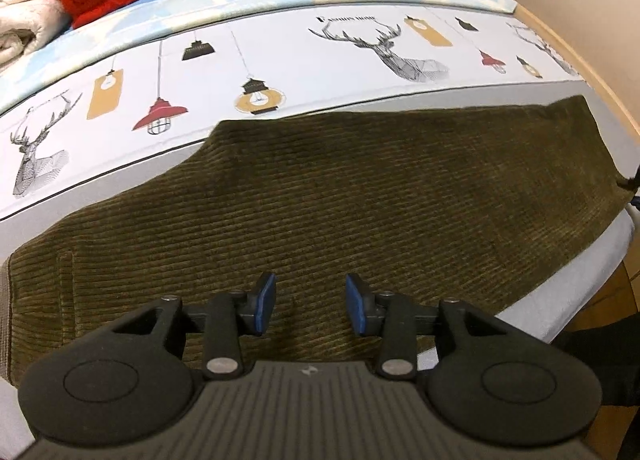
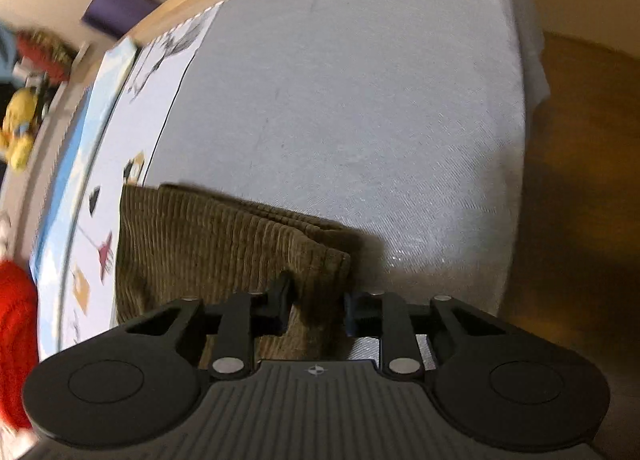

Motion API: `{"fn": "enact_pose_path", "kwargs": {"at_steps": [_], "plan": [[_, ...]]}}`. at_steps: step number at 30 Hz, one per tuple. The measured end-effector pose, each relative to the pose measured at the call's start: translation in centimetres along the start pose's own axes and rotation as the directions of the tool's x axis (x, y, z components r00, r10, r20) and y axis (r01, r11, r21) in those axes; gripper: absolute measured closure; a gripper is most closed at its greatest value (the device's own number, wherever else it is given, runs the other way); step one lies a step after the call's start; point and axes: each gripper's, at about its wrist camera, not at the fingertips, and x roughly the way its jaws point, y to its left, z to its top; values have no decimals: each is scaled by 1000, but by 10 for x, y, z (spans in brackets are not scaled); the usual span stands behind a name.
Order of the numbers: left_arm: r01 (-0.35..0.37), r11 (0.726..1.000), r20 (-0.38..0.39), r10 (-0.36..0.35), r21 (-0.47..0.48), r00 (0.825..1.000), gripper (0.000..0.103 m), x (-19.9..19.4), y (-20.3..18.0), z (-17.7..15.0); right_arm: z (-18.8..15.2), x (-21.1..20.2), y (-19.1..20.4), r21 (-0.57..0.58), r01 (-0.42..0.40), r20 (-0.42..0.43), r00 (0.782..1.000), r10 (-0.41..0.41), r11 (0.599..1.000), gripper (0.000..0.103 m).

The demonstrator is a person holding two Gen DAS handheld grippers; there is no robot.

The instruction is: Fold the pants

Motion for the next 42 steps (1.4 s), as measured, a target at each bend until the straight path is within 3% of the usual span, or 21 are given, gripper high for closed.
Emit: {"fn": "enact_pose_path", "kwargs": {"at_steps": [5, 8, 10, 12, 14, 16, 18, 19, 21, 23, 24, 26, 28, 29, 33, 36, 38, 40, 42], "plan": [[-5, 999, 22, 6, -41, 1000, 61, -11, 18, -2, -11, -22, 22, 3, 0, 86, 996, 0, 1000, 85], [-3, 998, 44, 6, -68, 999, 61, -21, 31, -5, -34, -56, 68, -174, 23, 198, 980, 12, 984, 85], [-2, 996, 59, 7, -84, 998, 61, -28, 40, -8, -62, -88, 107, -335, 23, 286, 955, 78, 942, 86], [-9, 995, 68, 16, -104, 998, 61, -33, 52, -12, -105, -120, 148, -513, 16, 354, 915, 194, 858, 86], [-16, 992, 70, 25, -127, 997, 61, -38, 64, -16, -168, -148, 186, -697, 7, 365, 864, 347, 717, 86], [-27, 989, 74, 38, -148, 997, 61, -42, 78, -22, -234, -165, 209, -835, -19, 297, 826, 479, 550, 86], [-45, 984, 66, 57, -171, 996, 61, -44, 92, -29, -301, -171, 221, -923, -47, 190, 808, 558, 382, 86], [-53, 981, 59, 65, -185, 996, 61, -44, 100, -32, -334, -169, 223, -954, -63, 122, 810, 574, 292, 86], [-64, 976, 52, 76, -209, 996, 61, -46, 114, -39, -400, -152, 226, -988, -119, -51, 851, 522, 98, 85], [-72, 970, 48, 85, -231, 995, 61, -49, 126, -43, -458, -121, 224, -976, -183, -213, 909, 358, -118, 85], [-73, 968, 50, 88, -241, 995, 61, -52, 132, -45, -482, -102, 219, -955, -214, -264, 929, 258, -206, 85], [-75, 963, 56, 93, -257, 994, 61, -56, 140, -49, -516, -71, 206, -910, -272, -308, 949, 70, -313, 85], [-82, 958, 51, 99, -275, 994, 61, -59, 148, -52, -535, -69, 198, -894, -223, -270, 960, 71, -389, 85], [-81, 956, 49, 99, -284, 994, 61, -60, 151, -54, -539, -73, 199, -888, -192, -252, 963, 92, -418, 85], [-77, 954, 56, 98, -289, 994, 61, -64, 157, -57, -530, -88, 206, -897, -157, -244, 955, 168, -412, 85], [-73, 954, 55, 93, -292, 994, 61, -62, 157, -55, -538, -95, 190, -851, -165, -286, 942, 176, -498, 82], [-71, 955, 55, 90, -288, 994, 61, -61, 155, -53, -537, -95, 180, -808, -239, -345, 933, 105, -538, 75], [-64, 956, 58, 84, -286, 995, 60, -59, 152, -51, -534, -102, 180, -781, -310, -419, 904, 86, -541, 69], [-59, 959, 62, 79, -278, 995, 60, -59, 148, -49, -521, -112, 186, -793, -374, -485, 866, 125, -481, 69]]}}
